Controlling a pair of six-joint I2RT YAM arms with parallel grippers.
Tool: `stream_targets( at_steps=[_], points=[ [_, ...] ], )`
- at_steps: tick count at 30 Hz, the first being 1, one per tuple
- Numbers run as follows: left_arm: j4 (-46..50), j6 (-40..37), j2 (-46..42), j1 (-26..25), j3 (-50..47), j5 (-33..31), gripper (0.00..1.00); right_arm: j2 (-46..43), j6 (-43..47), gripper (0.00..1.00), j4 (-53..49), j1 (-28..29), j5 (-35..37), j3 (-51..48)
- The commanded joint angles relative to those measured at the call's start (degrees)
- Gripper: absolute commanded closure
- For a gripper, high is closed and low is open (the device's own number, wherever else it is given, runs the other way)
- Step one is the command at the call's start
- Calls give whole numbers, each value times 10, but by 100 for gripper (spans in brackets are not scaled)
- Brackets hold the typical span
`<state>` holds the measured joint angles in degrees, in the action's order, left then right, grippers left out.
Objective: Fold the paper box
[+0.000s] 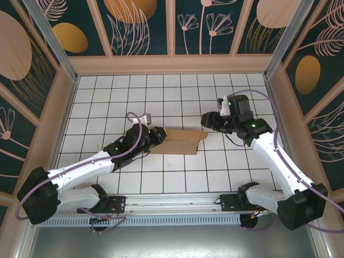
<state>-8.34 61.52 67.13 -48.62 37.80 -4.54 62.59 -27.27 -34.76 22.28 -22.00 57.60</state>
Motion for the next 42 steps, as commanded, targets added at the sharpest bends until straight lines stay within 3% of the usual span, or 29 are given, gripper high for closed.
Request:
stream_targets(
  at_steps=[1, 22, 28, 32, 36, 42],
  points=[
    [39, -12, 16, 2, -16, 7, 100, -15, -19, 51, -55, 11, -37, 1],
    [27, -18, 34, 3, -16, 30, 100, 13, -67, 47, 67, 55, -49, -109],
    [17, -21, 47, 2, -15, 46, 100, 24, -87, 47, 144, 73, -106, -128],
    [4, -21, 56, 2, -19, 59, 100, 25, -102, 56, 183, 83, -146, -152],
    [-9, -22, 68, 2, -21, 80, 100, 15, -82, 64, 160, 82, -126, -156],
    [-1, -19, 54, 3, -26, 70, 100, 0, -11, 48, 42, 77, -40, -91]
  ],
)
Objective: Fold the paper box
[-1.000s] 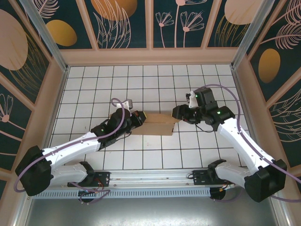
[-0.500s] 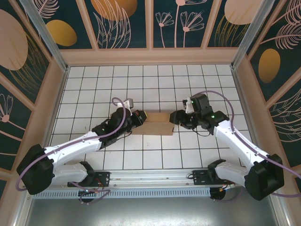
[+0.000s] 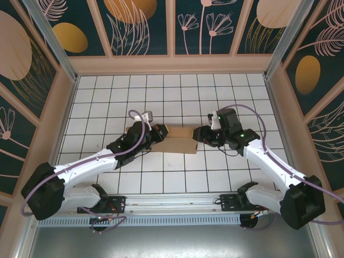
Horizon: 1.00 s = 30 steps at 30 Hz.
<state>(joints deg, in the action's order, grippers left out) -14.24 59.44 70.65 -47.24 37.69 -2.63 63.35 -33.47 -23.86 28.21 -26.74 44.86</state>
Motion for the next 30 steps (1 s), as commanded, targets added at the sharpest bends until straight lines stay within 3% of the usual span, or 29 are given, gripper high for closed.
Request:
stream_targets(
  at_steps=[1, 8, 12, 20, 30],
  points=[
    [61, 2, 15, -12, -25, 47, 100, -9, 66, 47, -88, 18, 15, 52],
    [69, 2, -2, -11, -30, 36, 100, -29, 101, 48, -180, 27, 107, 129],
    [69, 2, 0, -11, -30, 35, 100, -36, 99, 58, -185, 28, 114, 136],
    [76, -4, 12, -12, -14, 26, 100, -11, 38, 87, -27, 68, 10, 116],
    [89, -13, 18, -11, 3, 14, 100, 65, -5, 91, 97, 104, 15, 88]
  ],
)
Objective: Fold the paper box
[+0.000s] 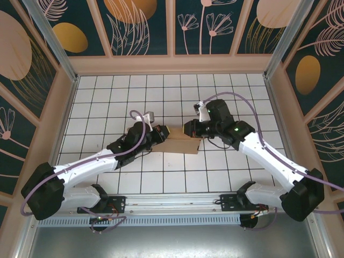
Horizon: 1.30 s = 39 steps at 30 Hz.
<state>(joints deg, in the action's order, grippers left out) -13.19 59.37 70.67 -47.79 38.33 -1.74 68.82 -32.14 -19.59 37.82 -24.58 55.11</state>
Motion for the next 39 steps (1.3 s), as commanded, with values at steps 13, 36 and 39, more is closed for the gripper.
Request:
stream_targets(
  at_steps=[13, 36, 39],
  points=[
    [181, -88, -33, -5, 62, -63, 97, 45, 1, 94, 67, 11, 46, -71],
    [234, -64, -153, 210, -39, -25, 94, 20, 7, 93, 74, 11, 49, -105],
    [225, -54, -152, 223, -55, -24, 95, 17, 6, 93, 76, 11, 47, -110]
  ],
)
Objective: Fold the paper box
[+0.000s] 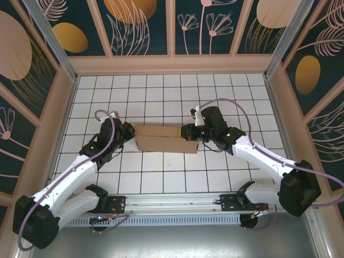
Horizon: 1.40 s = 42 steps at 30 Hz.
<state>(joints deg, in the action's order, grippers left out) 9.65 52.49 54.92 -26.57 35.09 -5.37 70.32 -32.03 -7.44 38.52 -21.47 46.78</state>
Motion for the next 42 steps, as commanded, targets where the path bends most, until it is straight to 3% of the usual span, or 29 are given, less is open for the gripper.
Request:
stream_targets(
  at_steps=[1, 11, 16, 29, 42],
  points=[
    [-6, 18, 5, 15, -29, 12, 95, 2, 4, 93, -44, 4, 15, -28],
    [-57, 31, 31, 28, -43, 30, 95, 5, 0, 94, -33, 6, 5, -37],
    [-114, 65, 40, 28, -83, 75, 96, 11, 0, 93, -30, 10, 1, -40],
    [-175, 112, 45, 28, -137, 122, 96, 28, 6, 93, -39, 17, 3, -21],
    [-109, 95, 32, 36, -106, 56, 97, 25, 6, 93, -52, 25, 10, -11]
  ],
)
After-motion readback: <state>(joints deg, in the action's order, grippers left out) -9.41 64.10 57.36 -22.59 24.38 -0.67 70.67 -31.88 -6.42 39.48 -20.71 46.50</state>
